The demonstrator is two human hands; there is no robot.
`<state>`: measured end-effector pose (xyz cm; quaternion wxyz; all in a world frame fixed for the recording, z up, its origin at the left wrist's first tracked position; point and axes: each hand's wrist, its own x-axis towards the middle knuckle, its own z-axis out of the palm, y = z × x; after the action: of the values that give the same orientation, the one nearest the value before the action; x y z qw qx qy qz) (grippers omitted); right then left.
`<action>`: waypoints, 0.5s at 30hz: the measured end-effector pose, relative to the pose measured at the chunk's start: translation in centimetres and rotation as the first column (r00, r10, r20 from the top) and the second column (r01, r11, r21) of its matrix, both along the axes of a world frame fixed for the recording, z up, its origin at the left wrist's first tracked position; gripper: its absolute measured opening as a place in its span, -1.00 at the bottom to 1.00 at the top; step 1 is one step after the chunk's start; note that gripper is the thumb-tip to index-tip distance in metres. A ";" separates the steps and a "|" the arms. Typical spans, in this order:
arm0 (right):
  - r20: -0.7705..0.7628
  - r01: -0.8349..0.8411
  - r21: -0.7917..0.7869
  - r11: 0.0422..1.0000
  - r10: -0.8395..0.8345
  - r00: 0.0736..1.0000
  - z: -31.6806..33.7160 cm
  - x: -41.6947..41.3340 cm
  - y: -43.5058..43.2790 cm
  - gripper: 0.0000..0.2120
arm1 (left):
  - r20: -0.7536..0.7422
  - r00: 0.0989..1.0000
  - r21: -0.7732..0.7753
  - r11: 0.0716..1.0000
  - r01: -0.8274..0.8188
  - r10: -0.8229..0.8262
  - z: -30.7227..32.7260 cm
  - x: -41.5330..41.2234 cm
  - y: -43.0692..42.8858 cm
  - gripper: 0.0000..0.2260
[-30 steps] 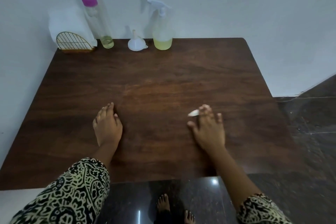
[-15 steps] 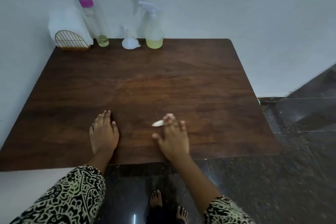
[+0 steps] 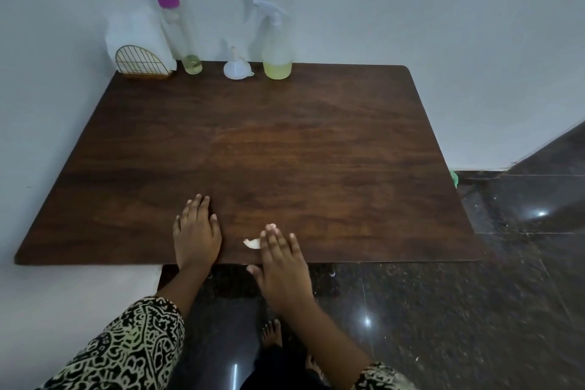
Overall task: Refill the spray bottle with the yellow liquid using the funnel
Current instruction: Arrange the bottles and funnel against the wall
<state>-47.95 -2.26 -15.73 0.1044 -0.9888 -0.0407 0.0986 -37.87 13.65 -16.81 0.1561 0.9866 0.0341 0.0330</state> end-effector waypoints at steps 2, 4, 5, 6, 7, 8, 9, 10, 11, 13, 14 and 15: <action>0.008 0.044 -0.042 0.998 -0.043 0.999 0.1 -0.7 -2.8 -0.29 | -0.001 1.000 -0.017 1.000 -0.012 0.012 0.1 -0.8 -0.3 -0.60; 0.045 0.174 -0.109 0.979 -0.170 0.984 -0.1 -1.2 -6.9 -0.25 | -0.012 1.000 -0.046 0.999 -0.027 0.027 0.3 -2.0 -1.1 -0.60; 0.058 0.261 -0.129 0.957 -0.256 0.965 -0.1 -1.6 -9.2 -0.24 | -0.021 0.999 -0.061 0.998 -0.026 0.025 0.2 -2.6 -1.6 -0.60; 0.073 0.344 -0.136 0.929 -0.337 0.939 0.0 -2.0 -11.4 -0.24 | -0.028 1.000 -0.075 0.997 -0.017 0.015 0.1 -3.3 -2.2 -0.60; 0.087 0.408 -0.133 0.903 -0.400 0.913 0.1 -2.3 -13.3 -0.26 | -0.032 0.999 -0.089 0.996 -0.007 0.004 0.1 -3.9 -2.6 -0.59; 0.093 0.455 -0.122 0.882 -0.446 0.890 0.2 -2.4 -14.6 -0.29 | -0.038 0.999 -0.110 0.994 0.008 -0.012 0.1 -4.5 -3.1 -0.59; 0.109 0.483 -0.110 0.869 -0.472 0.875 0.1 -2.4 -15.3 -0.35 | -0.042 0.998 -0.139 0.990 0.033 -0.040 0.1 -4.9 -3.6 -0.58; 0.141 0.495 -0.086 0.864 -0.482 0.865 0.0 -2.2 -15.6 -0.41 | -0.039 0.995 -0.169 0.982 0.080 -0.087 0.2 -5.2 -4.2 -0.58; 0.164 0.484 -0.043 0.874 -0.472 0.866 -0.2 -1.8 -15.5 -0.48 | -0.026 0.987 -0.193 0.970 0.150 -0.158 0.4 -5.4 -4.9 -0.59; 0.221 0.406 0.067 0.911 -0.411 0.885 0.1 -1.0 -14.4 -0.68 | -0.025 0.941 -0.239 0.916 0.323 -0.339 1.1 -5.7 -6.7 -0.59; 0.246 0.347 0.112 0.931 -0.364 0.898 0.3 -0.6 -13.6 -0.77 | -0.042 0.901 -0.266 0.874 0.407 -0.433 1.6 -5.7 -7.7 -0.59; 0.257 0.272 0.133 0.953 -0.298 0.919 0.8 -0.1 -12.9 -0.82 | -0.062 0.855 -0.295 0.827 0.478 -0.515 1.9 -5.5 -8.9 -0.60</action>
<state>-48.07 -15.16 -14.94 0.1576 -0.9822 0.0849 -0.0575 -43.40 4.79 -14.90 0.2891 0.9305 -0.2090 -0.0826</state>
